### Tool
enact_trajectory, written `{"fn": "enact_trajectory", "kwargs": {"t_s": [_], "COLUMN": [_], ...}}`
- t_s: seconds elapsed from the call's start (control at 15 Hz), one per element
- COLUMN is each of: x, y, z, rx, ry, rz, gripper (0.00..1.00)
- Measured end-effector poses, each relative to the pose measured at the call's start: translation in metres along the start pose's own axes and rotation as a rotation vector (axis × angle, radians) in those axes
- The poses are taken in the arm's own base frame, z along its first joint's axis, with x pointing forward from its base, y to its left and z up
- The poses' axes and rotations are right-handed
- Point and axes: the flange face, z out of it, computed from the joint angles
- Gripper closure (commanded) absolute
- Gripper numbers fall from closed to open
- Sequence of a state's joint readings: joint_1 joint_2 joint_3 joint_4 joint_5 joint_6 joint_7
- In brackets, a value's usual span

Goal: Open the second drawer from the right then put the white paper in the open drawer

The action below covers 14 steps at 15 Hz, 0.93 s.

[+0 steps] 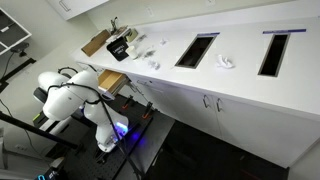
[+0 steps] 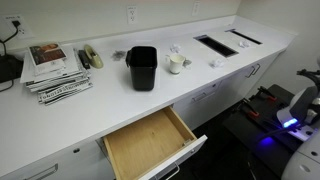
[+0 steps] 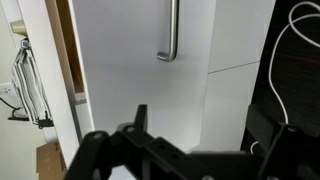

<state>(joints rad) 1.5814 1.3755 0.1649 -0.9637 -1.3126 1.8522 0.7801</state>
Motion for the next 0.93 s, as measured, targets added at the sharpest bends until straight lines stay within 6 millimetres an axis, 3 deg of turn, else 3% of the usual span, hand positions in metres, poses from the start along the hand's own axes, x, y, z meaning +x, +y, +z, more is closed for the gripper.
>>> {"fn": "enact_trajectory", "kwargs": {"t_s": [0.27,0.53,0.93], "x": [0.021,0.041,0.028], "y": [0.015,0.067,0.137], "z": [-0.02,-0.059,-0.081], "rx": [0.079,0.176,0.199], "ry": [0.12,0.233,0.229], "rz": [0.16,0.356,0.541], "gripper": [0.0,0.0,0.0]}}
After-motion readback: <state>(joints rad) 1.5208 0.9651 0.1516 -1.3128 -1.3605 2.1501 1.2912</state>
